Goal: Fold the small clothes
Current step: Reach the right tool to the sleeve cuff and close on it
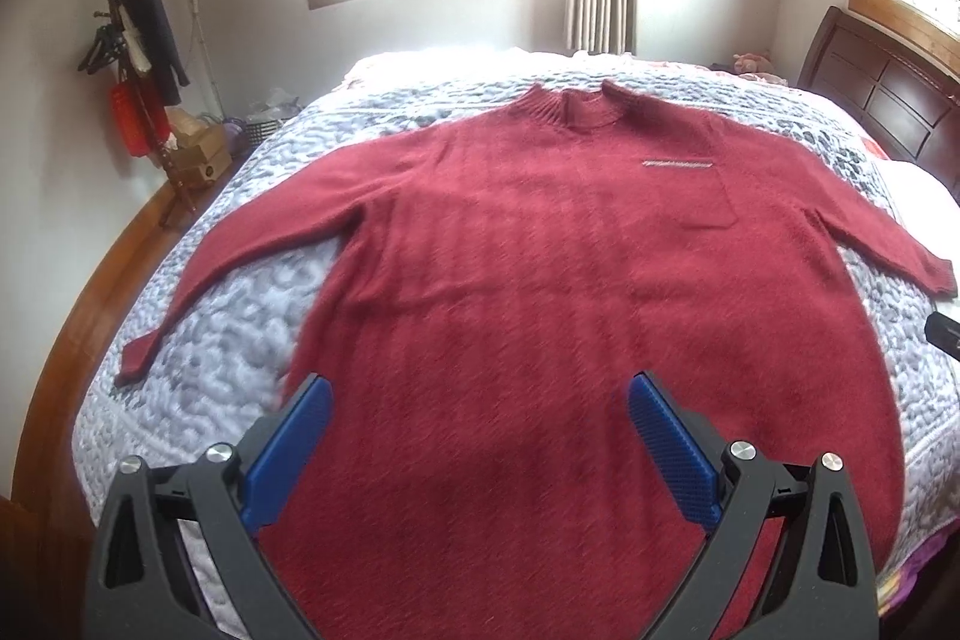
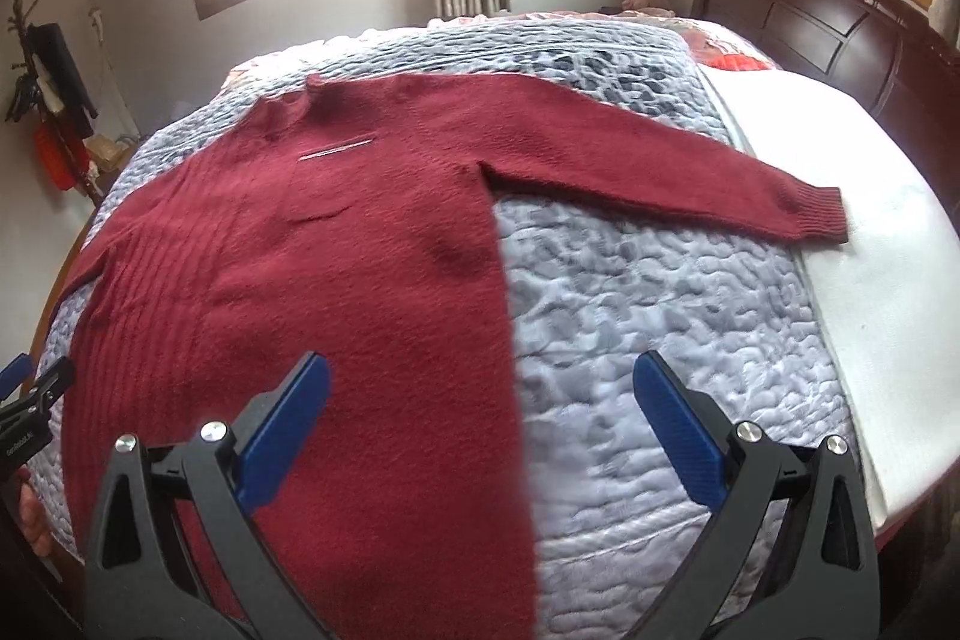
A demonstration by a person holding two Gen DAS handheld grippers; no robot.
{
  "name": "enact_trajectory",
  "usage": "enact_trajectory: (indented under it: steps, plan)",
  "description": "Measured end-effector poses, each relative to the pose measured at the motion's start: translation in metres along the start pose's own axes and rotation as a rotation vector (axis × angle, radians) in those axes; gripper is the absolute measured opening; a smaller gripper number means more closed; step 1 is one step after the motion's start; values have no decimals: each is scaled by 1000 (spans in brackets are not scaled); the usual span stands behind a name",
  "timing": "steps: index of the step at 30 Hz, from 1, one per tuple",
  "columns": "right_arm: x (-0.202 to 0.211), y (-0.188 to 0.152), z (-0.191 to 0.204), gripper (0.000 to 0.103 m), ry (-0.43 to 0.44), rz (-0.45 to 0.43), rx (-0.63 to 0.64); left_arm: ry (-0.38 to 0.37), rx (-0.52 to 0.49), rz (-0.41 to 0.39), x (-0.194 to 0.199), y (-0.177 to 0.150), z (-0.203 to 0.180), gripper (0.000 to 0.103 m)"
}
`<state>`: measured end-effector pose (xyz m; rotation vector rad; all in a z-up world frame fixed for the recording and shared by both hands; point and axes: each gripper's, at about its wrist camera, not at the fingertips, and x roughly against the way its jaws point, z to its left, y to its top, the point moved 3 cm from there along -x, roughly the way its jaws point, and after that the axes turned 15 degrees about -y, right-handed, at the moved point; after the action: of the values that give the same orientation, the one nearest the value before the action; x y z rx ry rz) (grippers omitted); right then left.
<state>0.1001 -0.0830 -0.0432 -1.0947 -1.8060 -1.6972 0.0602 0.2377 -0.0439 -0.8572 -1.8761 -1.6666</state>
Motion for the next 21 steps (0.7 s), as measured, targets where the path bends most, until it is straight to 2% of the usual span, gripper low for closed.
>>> enact_trajectory:
  steps: [6,9,14,17,21]
  plan:
    - [-61,53,-90,100,-55,40,-74,-61,-34,-34,-37,50,-64,99]
    - [-96,76,-144,100,-131,54,-112,-92,-49,-44,-58,73,-97,99]
    - [-165,100,-228,100,-218,148,-156,-118,-74,-33,-95,97,-139,99]
    - [-204,102,-274,100,-189,222,-237,-128,-74,-8,-115,101,-150,99]
    - [-231,98,-299,99,-126,278,-302,-123,-83,4,-131,100,-156,99]
